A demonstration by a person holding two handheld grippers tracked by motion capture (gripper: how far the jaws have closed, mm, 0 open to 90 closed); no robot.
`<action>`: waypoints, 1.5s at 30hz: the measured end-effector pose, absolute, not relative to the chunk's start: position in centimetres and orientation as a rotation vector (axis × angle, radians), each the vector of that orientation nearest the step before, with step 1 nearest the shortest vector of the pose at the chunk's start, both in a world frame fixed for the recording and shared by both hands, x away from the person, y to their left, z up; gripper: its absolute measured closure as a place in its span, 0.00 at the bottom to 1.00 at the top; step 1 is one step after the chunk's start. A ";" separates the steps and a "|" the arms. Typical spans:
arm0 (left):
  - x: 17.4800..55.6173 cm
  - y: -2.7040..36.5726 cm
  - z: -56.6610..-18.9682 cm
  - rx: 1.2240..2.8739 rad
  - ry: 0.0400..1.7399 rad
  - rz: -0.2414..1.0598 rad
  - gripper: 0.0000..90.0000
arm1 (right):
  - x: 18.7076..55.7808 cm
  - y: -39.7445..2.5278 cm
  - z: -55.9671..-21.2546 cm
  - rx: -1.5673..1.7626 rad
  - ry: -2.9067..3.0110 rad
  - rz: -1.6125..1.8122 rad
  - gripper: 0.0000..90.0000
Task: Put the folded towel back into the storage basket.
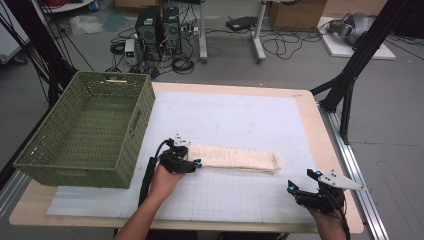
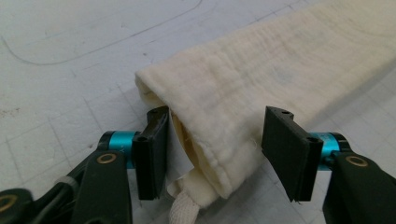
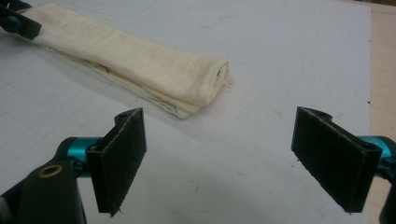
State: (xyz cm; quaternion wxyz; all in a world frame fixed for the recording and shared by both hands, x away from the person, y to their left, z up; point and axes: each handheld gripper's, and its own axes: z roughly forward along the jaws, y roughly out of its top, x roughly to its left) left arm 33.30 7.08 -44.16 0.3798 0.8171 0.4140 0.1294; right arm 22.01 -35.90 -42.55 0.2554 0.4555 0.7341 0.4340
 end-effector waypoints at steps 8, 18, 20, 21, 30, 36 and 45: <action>33.0 7.0 -44.3 2.091 0.982 0.310 0.83 | 22.0 -35.9 -42.6 1.238 1.996 1.175 0.19; 32.2 7.4 -43.8 2.030 0.913 0.355 0.91 | 22.0 -36.1 -42.6 1.248 1.991 1.182 0.18; 31.9 7.7 -43.9 2.012 0.912 0.349 0.91 | 22.1 -36.0 -42.5 1.249 1.990 1.184 0.19; 31.6 8.0 -44.0 1.995 0.902 0.346 0.91 | 22.1 -36.0 -42.4 1.254 1.987 1.185 0.19; 30.3 8.9 -43.9 1.908 0.897 0.330 0.91 | 23.3 -34.2 -41.7 1.225 1.975 1.153 0.18; 30.1 9.3 -43.9 1.900 0.899 0.330 0.90 | 24.5 -32.8 -41.7 1.208 2.018 1.156 0.19; 30.1 9.3 -43.9 1.878 0.928 0.321 0.90 | 26.7 -32.1 -41.6 1.210 2.060 1.182 0.32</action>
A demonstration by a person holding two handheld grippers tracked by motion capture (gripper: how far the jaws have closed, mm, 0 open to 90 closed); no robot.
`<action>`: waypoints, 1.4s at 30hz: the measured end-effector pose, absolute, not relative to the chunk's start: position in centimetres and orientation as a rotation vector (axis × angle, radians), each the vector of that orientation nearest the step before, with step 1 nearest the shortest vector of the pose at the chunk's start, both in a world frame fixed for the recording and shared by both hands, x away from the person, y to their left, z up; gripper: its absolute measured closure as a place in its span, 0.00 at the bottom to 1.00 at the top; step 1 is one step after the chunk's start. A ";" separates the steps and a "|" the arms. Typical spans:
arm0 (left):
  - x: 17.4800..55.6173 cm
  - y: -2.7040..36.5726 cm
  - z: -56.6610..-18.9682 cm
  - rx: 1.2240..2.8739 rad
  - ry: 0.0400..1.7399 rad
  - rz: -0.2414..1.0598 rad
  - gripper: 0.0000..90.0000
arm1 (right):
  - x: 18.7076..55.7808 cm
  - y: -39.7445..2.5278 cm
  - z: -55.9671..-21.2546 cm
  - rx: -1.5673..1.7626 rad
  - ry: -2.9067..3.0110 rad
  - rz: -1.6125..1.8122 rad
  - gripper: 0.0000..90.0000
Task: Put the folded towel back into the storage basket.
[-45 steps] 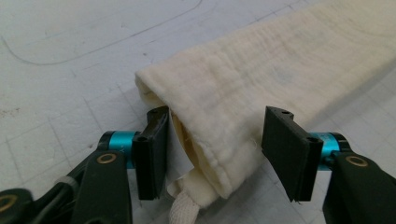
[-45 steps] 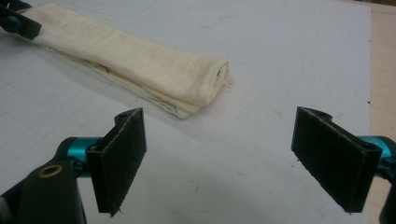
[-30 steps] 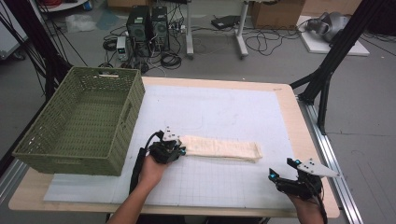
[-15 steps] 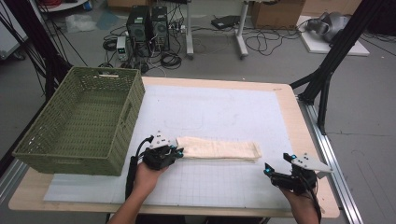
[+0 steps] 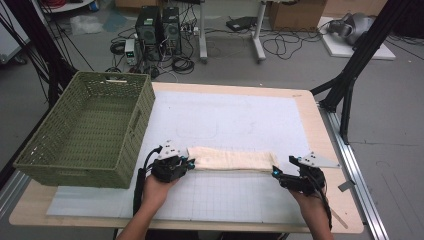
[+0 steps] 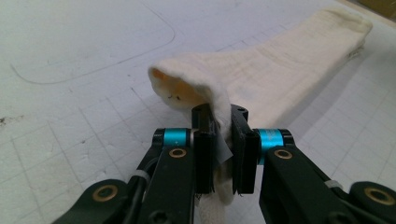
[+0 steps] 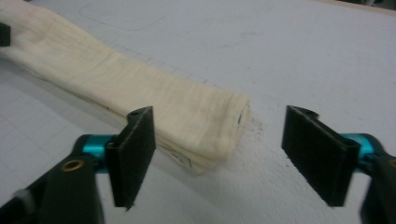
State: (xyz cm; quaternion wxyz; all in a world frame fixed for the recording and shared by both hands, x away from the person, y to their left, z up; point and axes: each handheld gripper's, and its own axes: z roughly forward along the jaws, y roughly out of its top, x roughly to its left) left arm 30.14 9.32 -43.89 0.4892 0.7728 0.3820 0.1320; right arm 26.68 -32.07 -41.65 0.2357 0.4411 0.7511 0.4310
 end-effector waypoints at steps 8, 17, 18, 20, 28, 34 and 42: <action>29.6 9.7 -43.7 1.874 0.938 0.321 0.90 | 29.1 -30.6 -42.7 1.253 2.086 1.137 0.33; 29.4 9.9 -43.4 1.872 0.944 0.337 0.90 | 29.9 -29.8 -44.1 1.306 2.128 1.047 0.38; 29.3 9.9 -43.4 1.874 0.942 0.340 0.90 | 29.9 -29.6 -44.4 1.305 2.144 1.040 0.42; 29.3 9.9 -43.4 1.877 0.940 0.342 0.90 | 30.0 -29.5 -44.8 1.313 2.173 1.023 0.46; 29.1 10.0 -43.4 1.884 0.927 0.344 0.90 | 29.6 -29.2 -44.9 1.335 2.212 1.081 0.75; 28.8 10.1 -43.2 1.876 0.932 0.346 0.90 | 29.6 -29.3 -45.0 1.370 2.231 1.138 0.87; 28.4 10.2 -42.9 1.859 0.934 0.355 0.90 | 29.3 -28.9 -44.7 1.276 2.235 1.102 0.93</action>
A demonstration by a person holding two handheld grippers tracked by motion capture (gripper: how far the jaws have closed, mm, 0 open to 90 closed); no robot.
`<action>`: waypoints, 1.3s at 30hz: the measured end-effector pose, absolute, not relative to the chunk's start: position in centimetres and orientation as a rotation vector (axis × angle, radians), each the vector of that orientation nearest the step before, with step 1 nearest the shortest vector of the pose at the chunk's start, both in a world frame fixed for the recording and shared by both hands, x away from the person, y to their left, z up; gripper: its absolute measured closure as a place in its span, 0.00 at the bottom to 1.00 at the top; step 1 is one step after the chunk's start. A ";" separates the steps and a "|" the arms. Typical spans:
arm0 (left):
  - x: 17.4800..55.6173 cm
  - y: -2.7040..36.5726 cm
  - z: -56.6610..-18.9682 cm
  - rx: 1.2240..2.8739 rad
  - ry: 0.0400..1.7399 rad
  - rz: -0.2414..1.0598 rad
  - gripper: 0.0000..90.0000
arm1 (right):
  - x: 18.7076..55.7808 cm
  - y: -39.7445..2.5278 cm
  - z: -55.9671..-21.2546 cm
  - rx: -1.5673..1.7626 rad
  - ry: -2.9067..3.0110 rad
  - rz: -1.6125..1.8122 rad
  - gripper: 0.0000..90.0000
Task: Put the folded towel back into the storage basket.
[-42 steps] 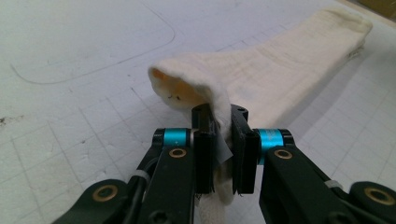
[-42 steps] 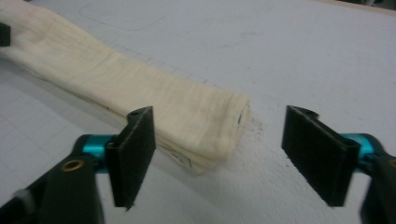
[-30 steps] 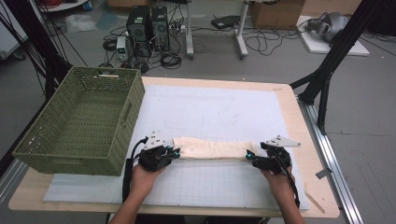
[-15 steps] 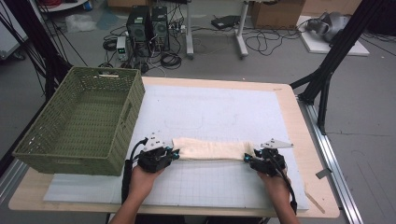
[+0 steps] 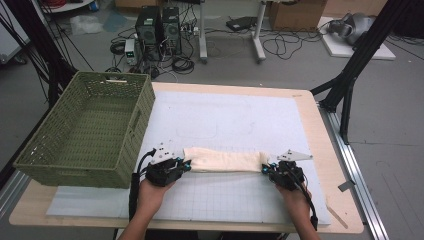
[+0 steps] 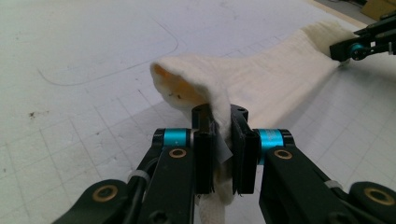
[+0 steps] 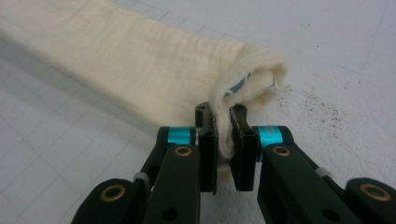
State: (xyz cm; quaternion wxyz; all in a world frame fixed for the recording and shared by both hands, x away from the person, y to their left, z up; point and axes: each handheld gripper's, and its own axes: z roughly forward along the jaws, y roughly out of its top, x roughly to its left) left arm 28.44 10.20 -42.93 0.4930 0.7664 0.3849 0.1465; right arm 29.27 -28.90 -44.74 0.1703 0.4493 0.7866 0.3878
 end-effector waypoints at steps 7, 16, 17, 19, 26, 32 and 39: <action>28.1 10.5 -42.7 1.855 0.918 0.357 0.91 | 29.1 -29.4 -44.1 1.232 2.211 1.156 0.93; 27.4 10.5 -42.2 1.853 0.888 0.364 0.91 | 28.8 -30.1 -43.1 1.187 2.186 1.196 0.93; 27.3 10.6 -42.1 1.854 0.879 0.363 0.91 | 28.8 -30.1 -42.9 1.177 2.186 1.200 0.93; 27.0 10.6 -41.9 1.849 0.867 0.368 0.91 | 28.8 -30.2 -42.8 1.166 2.190 1.201 0.93; 25.9 10.9 -40.6 1.814 0.805 0.399 0.91 | 29.4 -30.6 -41.2 1.009 2.195 1.232 0.93; 25.1 11.2 -39.5 1.781 0.768 0.417 0.91 | 30.6 -30.6 -39.7 0.903 2.193 1.256 0.93; 24.6 11.8 -38.7 1.753 0.746 0.439 0.91 | 32.3 -29.6 -37.8 0.849 2.179 1.251 0.93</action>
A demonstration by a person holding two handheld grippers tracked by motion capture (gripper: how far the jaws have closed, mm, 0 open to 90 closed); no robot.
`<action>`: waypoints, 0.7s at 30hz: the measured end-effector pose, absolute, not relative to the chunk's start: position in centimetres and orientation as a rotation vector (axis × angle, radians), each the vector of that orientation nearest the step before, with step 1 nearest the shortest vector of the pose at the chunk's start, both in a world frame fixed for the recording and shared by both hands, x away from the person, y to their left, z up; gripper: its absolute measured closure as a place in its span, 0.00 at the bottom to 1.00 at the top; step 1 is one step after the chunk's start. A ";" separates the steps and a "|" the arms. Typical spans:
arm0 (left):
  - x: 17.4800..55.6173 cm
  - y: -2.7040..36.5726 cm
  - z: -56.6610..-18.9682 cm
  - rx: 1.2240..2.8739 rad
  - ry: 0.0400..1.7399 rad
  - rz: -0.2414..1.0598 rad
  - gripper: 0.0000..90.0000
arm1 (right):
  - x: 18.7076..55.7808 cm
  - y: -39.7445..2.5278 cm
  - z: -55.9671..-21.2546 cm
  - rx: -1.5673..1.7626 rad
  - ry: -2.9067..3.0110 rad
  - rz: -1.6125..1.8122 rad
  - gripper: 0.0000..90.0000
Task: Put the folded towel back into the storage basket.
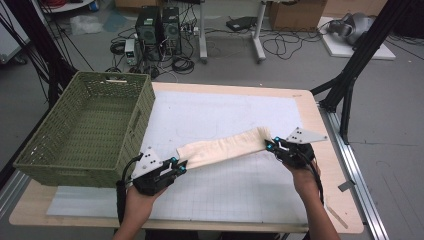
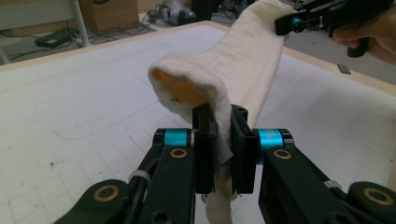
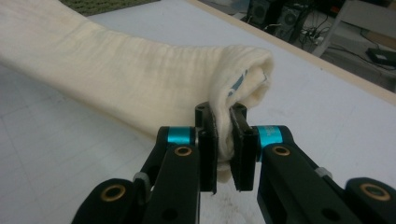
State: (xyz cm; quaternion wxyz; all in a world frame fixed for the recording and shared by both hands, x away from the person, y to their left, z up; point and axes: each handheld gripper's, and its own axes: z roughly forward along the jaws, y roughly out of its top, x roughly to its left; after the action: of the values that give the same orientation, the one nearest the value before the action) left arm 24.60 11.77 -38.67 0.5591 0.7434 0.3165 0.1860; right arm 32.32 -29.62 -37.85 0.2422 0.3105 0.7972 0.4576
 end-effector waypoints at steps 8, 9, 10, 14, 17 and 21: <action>24.2 12.7 -37.7 1.711 0.727 0.461 0.91 | 34.4 -28.0 -36.1 0.810 2.195 1.235 0.93; 24.1 12.8 -37.6 1.709 0.726 0.467 0.91 | 34.6 -27.7 -35.9 0.805 2.194 1.232 0.93; 24.0 12.8 -37.4 1.704 0.724 0.471 0.91 | 34.6 -27.7 -35.9 0.805 2.194 1.232 0.93; 23.8 13.2 -36.8 1.694 0.721 0.493 0.91 | 35.8 -26.6 -35.1 0.784 2.186 1.243 0.93; 23.5 13.6 -36.2 1.687 0.716 0.515 0.91 | 36.6 -25.8 -34.6 0.779 2.179 1.264 0.93; 23.2 14.2 -35.4 1.678 0.711 0.547 0.91 | 37.5 -24.8 -34.0 0.760 2.180 1.260 0.93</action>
State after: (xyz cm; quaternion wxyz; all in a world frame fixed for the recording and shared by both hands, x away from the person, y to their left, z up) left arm 23.20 14.15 -35.39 0.5805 0.7182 0.3041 0.2339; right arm 37.48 -24.75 -34.03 0.2531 0.2795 0.8019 0.4635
